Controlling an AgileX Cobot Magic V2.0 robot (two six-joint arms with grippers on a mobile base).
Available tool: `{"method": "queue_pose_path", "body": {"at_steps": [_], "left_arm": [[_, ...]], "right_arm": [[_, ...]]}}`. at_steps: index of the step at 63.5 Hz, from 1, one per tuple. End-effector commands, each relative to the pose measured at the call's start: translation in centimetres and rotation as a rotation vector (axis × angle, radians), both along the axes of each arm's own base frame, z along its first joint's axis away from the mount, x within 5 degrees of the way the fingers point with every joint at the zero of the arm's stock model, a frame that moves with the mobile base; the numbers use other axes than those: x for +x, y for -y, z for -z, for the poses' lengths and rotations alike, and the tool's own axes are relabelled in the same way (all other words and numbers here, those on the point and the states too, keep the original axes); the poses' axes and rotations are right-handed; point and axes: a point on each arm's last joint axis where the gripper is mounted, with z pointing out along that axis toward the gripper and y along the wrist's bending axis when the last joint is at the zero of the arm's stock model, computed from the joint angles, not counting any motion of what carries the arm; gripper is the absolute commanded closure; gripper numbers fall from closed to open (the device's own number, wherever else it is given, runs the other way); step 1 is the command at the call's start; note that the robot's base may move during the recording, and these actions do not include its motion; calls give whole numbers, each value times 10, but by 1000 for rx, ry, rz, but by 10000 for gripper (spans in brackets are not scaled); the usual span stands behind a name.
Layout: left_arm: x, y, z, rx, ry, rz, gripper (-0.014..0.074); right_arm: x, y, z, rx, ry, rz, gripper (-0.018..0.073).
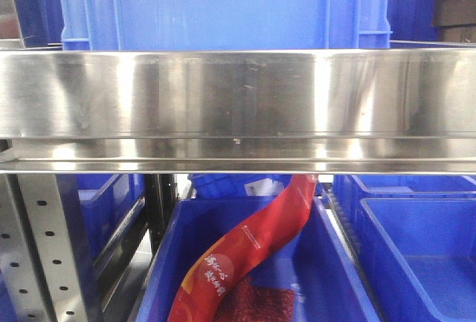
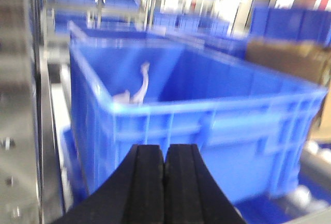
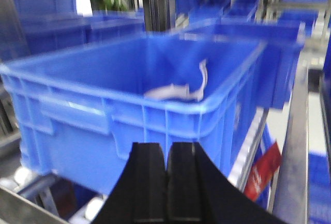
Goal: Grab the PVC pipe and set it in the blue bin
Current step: 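Open both grippers to drop the clamp into the blue bin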
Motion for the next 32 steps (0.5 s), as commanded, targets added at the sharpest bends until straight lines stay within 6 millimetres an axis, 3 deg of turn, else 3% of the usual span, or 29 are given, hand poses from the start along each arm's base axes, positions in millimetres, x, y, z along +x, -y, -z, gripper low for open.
{"method": "queue_pose_path", "body": {"at_steps": [1, 32], "left_arm": [[-5, -2, -5, -27, 39, 5, 707], [-7, -2, -6, -32, 48, 5, 707]], "right_arm": [[-6, 2, -5, -3, 54, 13, 727], [-10, 3, -7, -1, 67, 13, 727]]}}
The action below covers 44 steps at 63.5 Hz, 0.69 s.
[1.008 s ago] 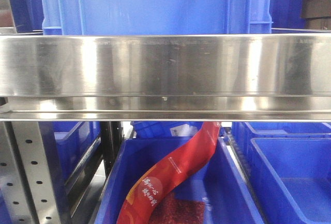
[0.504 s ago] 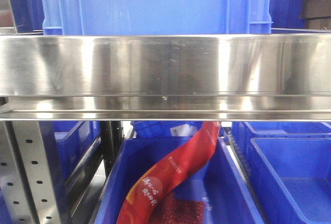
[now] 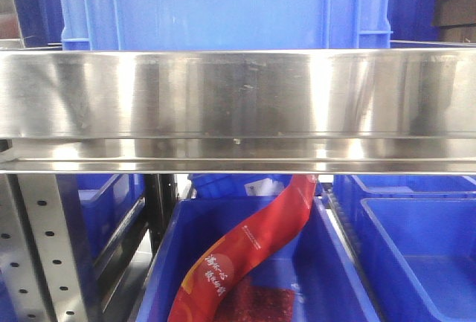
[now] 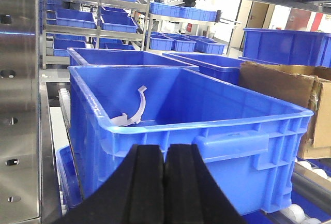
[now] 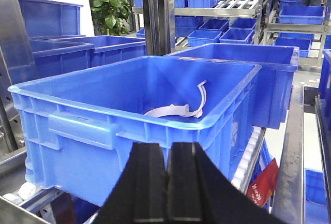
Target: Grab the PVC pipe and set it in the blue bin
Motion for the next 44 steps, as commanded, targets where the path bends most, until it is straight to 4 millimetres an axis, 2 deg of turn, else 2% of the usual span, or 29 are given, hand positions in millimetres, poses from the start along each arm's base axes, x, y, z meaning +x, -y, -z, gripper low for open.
{"method": "queue_pose_path", "body": {"at_steps": [1, 12, 19, 33, 44], "left_arm": [[-2, 0, -2, -17, 21, 6, 707], [-2, 0, -2, -17, 21, 6, 707], [-2, 0, -2, -17, 21, 6, 707], [-2, 0, -2, -17, 21, 6, 707], [-2, 0, -2, -17, 21, 6, 707]], "right_arm": [[0, 1, -1, -6, 24, 12, 727], [-5, 6, 1, -71, 62, 45, 727], [-13, 15, 16, -70, 83, 120, 727], [-41, 35, 68, -61, 163, 334, 727], [-56, 38, 128, -69, 105, 401, 727]]}}
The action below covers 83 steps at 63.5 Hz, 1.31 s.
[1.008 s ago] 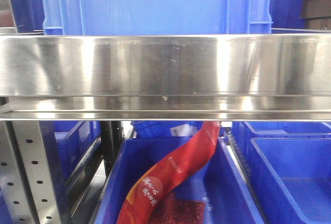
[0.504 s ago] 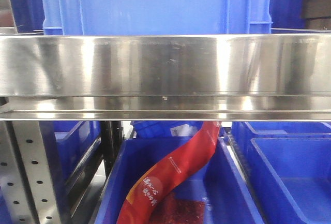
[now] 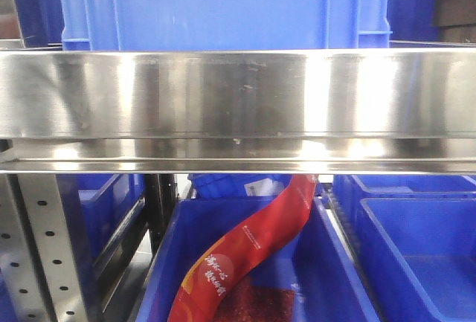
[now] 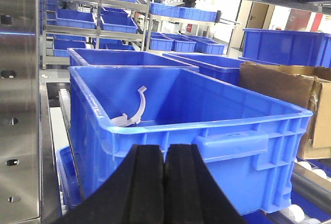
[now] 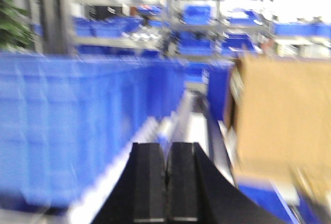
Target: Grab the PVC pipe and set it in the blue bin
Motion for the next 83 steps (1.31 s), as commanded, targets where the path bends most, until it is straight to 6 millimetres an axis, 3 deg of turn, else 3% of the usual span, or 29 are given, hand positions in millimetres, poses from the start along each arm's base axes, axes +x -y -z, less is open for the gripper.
{"method": "queue_pose_path", "body": {"at_steps": [1, 11, 15, 18, 83], "left_arm": [[-1, 0, -2, -16, 19, 6, 707], [-1, 0, -2, -16, 19, 6, 707], [-1, 0, -2, -16, 19, 6, 707], [-1, 0, -2, -16, 19, 6, 707], [-1, 0, -2, -16, 20, 5, 707]], "right_arm": [[-6, 2, 26, -9, 3, 33, 727], [-15, 3, 65, -16, 53, 63, 727], [-19, 2, 63, -49, 100, 66, 727], [-18, 1, 70, -116, 13, 60, 727], [-19, 3, 65, -149, 62, 118, 727]]}}
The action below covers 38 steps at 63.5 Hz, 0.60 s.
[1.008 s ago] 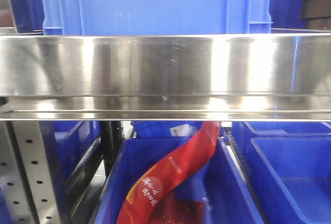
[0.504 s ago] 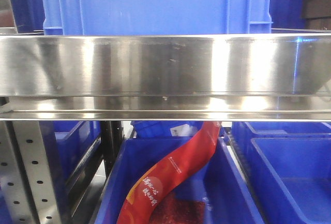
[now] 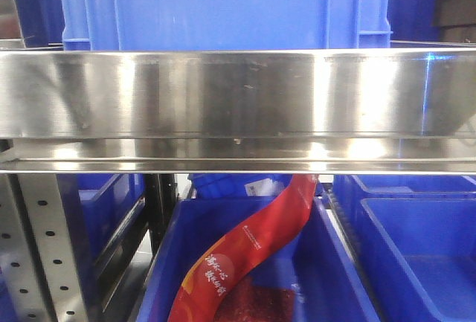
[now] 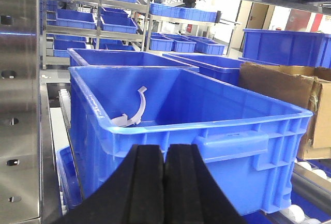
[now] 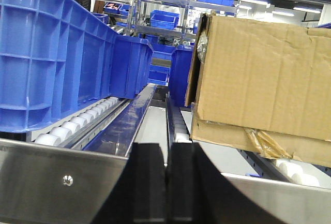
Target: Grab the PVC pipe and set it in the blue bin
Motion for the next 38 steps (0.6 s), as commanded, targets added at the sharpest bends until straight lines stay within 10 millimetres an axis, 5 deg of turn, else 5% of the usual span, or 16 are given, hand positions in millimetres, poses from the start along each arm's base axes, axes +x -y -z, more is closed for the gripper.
{"method": "queue_pose_path", "body": {"at_steps": [1, 25, 38], "left_arm": [[-1, 0, -2, -16, 20, 5, 707], [-1, 0, -2, -15, 16, 6, 707], [-15, -13, 22, 181, 23, -58, 707]], "right_arm": [[-1, 0, -2, -14, 27, 7, 727], [-1, 0, -2, -14, 27, 7, 727], [-1, 0, -2, -14, 27, 7, 727]]}}
